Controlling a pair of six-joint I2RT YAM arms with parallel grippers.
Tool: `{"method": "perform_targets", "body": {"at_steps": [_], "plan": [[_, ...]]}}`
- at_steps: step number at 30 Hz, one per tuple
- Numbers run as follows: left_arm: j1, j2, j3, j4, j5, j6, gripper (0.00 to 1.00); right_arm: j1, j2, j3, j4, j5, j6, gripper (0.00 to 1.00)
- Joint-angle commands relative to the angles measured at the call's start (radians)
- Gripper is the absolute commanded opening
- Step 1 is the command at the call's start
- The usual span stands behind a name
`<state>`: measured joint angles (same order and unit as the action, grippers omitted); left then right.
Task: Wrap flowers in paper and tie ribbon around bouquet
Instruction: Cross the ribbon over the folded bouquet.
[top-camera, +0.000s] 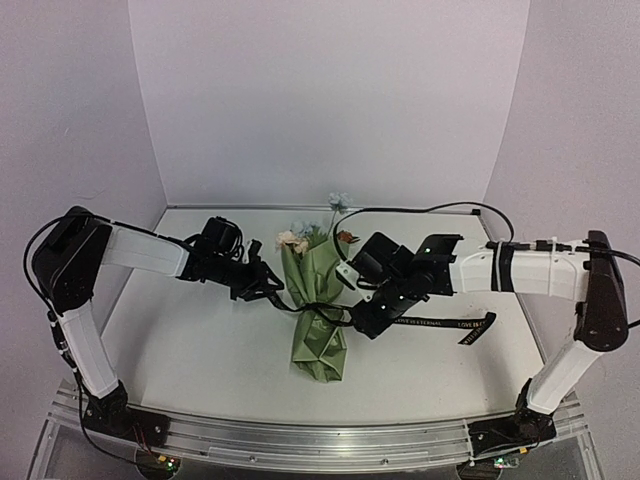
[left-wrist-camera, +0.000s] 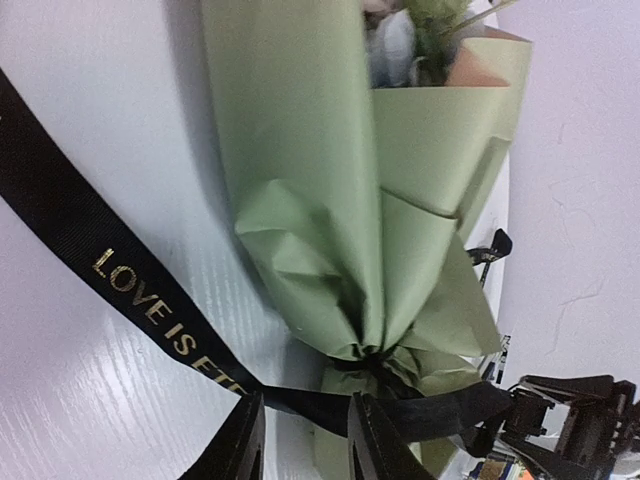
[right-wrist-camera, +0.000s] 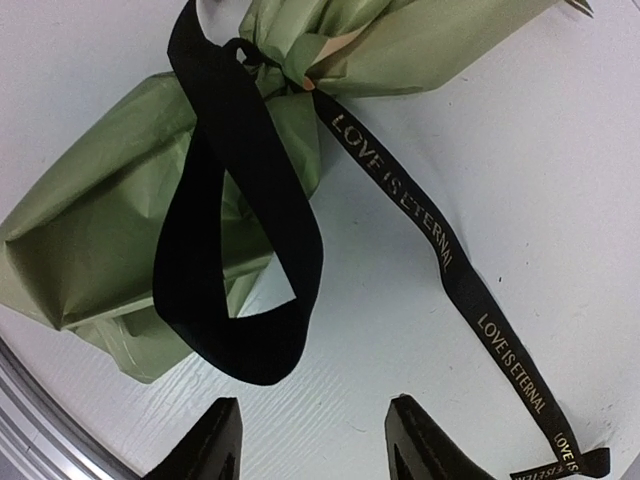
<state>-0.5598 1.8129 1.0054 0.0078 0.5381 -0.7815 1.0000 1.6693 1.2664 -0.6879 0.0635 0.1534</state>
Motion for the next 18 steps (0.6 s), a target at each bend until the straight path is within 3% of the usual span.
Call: {"method": "perform_targets", "body": {"at_steps": [1, 6, 11, 14, 18], "plan": [[0.003, -0.073, 0.039, 0.013, 0.009, 0.029, 0.34, -0.001, -0.088, -0.031, 0.064, 0.001, 0.045, 0.59], [0.003, -0.077, 0.076, -0.018, 0.024, 0.056, 0.35, -0.006, -0.148, -0.072, 0.110, 0.049, 0.088, 0.75], [0.003, -0.088, 0.119, -0.071, 0.034, 0.090, 0.37, -0.046, -0.253, -0.169, 0.114, 0.261, 0.219, 0.97], [0.003, -0.098, 0.155, -0.106, 0.037, 0.117, 0.38, -0.138, -0.318, -0.253, 0.069, 0.324, 0.375, 0.97], [0.001, -0.111, 0.203, -0.158, 0.034, 0.152, 0.41, -0.293, -0.382, -0.363, -0.032, 0.327, 0.575, 0.86]]}}
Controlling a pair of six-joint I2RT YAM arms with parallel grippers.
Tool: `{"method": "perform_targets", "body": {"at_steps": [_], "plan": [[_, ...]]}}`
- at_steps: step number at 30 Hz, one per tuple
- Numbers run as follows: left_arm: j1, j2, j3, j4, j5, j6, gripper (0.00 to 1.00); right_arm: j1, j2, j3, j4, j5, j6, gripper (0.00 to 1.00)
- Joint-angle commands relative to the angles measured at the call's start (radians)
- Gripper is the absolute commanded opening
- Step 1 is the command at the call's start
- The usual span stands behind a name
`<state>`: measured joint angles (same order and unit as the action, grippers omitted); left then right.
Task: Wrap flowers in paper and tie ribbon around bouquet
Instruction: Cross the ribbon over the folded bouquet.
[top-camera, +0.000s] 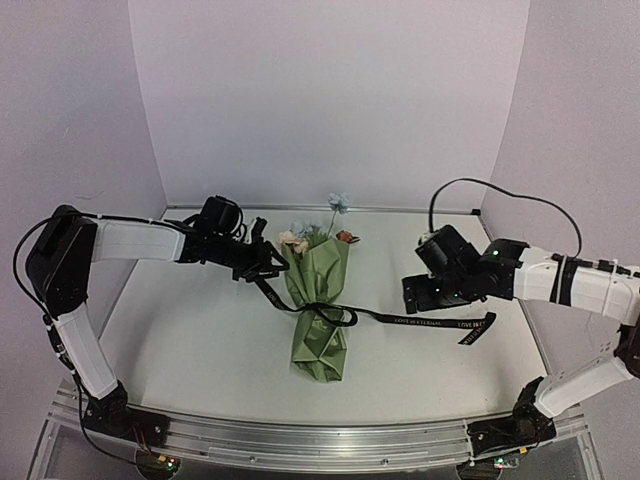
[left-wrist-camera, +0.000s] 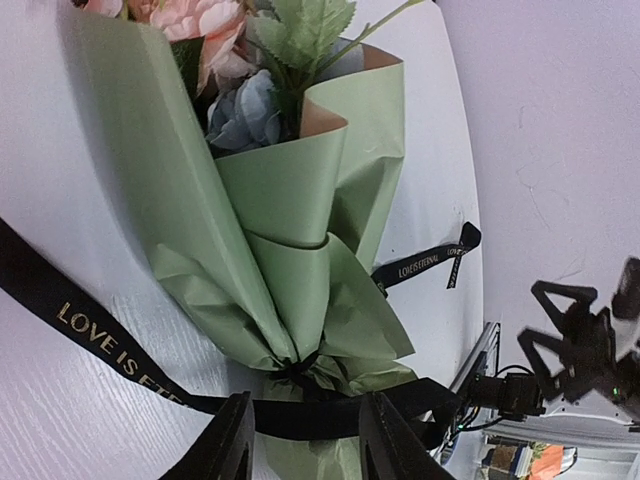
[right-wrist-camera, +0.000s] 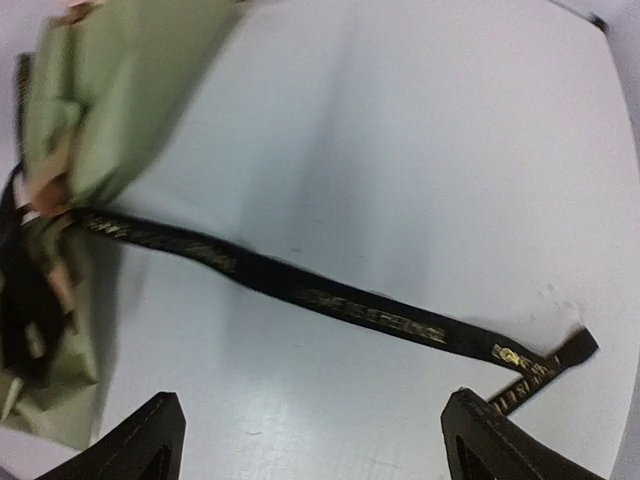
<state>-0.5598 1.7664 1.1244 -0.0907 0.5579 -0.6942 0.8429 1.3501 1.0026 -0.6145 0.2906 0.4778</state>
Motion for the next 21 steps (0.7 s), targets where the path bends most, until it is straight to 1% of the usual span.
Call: {"method": "perform_targets", "body": {"at_steps": [1, 4, 7, 11, 14, 17, 21], "plan": [[0.001, -0.069, 0.092, -0.067, 0.013, 0.070, 0.42, -0.158, -0.082, -0.132, -0.109, 0.126, 0.276, 0.85], [0.001, -0.077, 0.114, -0.090, 0.013, 0.086, 0.47, -0.248, -0.129, -0.221, -0.112, 0.160, 0.357, 0.84], [0.001, -0.082, 0.125, -0.104, 0.014, 0.095, 0.49, -0.358, -0.138, -0.269, -0.083, 0.092, 0.420, 0.83], [0.001, -0.087, 0.130, -0.110, 0.020, 0.098, 0.50, -0.487, -0.084, -0.256, -0.063, 0.011, 0.474, 0.78], [0.001, -0.088, 0.133, -0.113, 0.023, 0.100, 0.50, -0.546, -0.032, -0.235, -0.043, -0.012, 0.510, 0.75], [0.001, -0.088, 0.138, -0.120, 0.027, 0.106, 0.50, -0.597, 0.022, -0.224, -0.015, -0.040, 0.554, 0.69], [0.001, -0.094, 0.136, -0.122, 0.036, 0.109, 0.50, -0.639, 0.076, -0.225, 0.067, -0.051, 0.589, 0.60]]}}
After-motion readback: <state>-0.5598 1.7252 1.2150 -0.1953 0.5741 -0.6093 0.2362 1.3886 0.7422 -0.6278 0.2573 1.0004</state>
